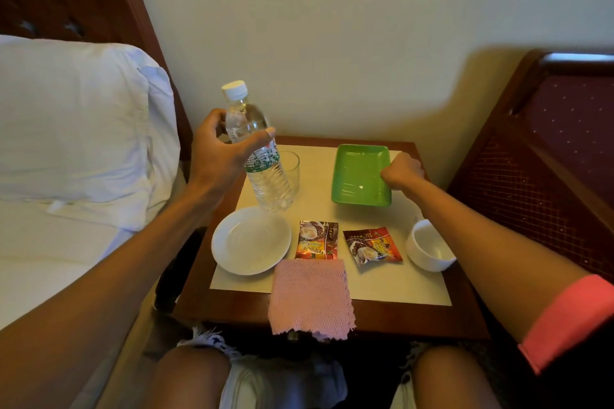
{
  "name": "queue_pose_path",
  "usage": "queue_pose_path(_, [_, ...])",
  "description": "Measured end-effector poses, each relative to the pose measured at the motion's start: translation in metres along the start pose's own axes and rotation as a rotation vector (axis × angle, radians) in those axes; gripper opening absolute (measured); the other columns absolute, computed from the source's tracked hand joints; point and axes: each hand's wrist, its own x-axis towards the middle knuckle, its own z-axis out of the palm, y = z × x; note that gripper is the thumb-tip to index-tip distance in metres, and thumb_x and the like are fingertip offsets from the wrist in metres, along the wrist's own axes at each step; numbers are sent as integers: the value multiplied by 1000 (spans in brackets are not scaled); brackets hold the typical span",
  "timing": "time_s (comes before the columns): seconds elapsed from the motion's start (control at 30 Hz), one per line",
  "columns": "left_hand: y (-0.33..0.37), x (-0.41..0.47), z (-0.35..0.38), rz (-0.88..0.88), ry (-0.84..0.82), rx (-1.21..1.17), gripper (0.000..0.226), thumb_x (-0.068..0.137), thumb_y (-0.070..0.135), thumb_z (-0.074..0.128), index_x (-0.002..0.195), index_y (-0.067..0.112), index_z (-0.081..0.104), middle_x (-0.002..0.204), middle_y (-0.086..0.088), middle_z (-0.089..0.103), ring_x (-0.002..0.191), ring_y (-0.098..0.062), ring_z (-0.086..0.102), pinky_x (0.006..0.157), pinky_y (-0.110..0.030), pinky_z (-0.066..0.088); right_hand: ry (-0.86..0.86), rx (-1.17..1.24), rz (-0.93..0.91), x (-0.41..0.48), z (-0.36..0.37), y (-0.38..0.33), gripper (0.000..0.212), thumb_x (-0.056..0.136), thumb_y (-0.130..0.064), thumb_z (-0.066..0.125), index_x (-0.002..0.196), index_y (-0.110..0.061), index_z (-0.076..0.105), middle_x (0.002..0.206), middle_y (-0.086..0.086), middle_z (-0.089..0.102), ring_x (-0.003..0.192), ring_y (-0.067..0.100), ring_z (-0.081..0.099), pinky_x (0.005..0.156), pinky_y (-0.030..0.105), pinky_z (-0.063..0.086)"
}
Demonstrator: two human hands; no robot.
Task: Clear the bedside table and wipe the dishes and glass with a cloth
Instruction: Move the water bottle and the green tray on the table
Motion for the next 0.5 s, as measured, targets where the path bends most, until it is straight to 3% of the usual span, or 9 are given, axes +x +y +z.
queue_pose_path(0.27, [-11,2,1,-7,-9,17,39,77,35,82,107,16,65,94,7,70,84,-5,69,69,-19,57,-40,8,62,5,28,8,35,93,-14,63,123,2,57,129,23,57,117,38,56,88,39,49])
queue_pose_path(0.5, [-22,-6,-14,-42,-46,47,44,76,37,83,112,21,66,102,6,72,92,-12,70,75,-27,60,-94,-46,-19,-6,32,4,36,92,-19,63,120,3,55,126,23,57,113,38,58,78,35,45])
